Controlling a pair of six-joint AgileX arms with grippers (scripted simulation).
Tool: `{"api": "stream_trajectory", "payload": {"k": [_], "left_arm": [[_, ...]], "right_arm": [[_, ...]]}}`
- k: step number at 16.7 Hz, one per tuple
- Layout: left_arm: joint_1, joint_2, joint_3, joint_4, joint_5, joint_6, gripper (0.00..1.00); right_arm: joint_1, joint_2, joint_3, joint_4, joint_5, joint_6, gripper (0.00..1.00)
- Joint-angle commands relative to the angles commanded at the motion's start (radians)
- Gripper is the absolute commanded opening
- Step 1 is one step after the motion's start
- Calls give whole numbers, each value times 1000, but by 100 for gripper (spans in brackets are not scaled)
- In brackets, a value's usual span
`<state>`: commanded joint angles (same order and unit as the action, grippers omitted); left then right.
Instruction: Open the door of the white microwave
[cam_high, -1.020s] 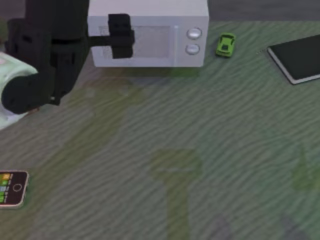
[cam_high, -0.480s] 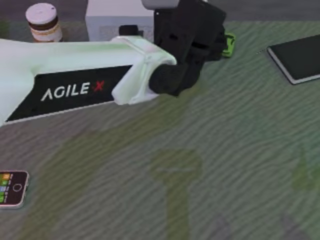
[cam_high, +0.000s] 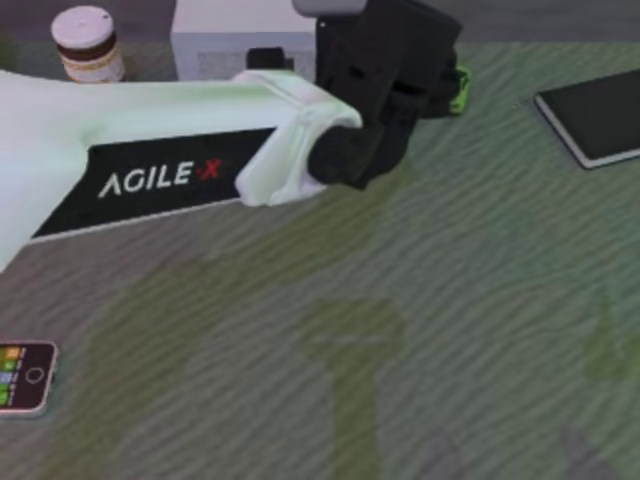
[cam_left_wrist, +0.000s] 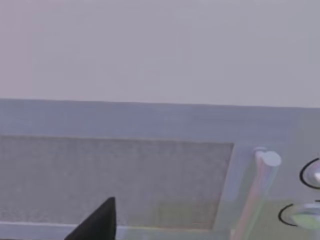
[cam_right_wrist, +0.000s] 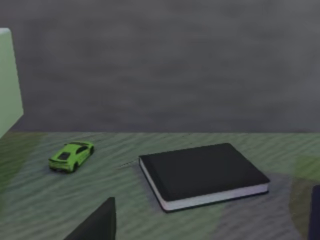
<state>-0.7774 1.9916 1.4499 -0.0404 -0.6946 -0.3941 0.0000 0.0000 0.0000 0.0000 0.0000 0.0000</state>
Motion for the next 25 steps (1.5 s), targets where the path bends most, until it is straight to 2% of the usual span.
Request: {"api": "stream_trajectory", "payload": {"k": [7, 11, 24, 25], "left_arm": [[90, 208, 186, 59, 80, 62, 100], [96, 220, 197, 63, 85, 66, 100], [96, 220, 197, 63, 85, 66, 2], [96, 220, 197, 63, 85, 66, 0]], "right_arm": [[0, 0, 0, 0, 0, 0, 100], [0, 0, 0, 0, 0, 0, 100], [0, 0, 0, 0, 0, 0, 100], [0, 0, 0, 0, 0, 0, 100]]}}
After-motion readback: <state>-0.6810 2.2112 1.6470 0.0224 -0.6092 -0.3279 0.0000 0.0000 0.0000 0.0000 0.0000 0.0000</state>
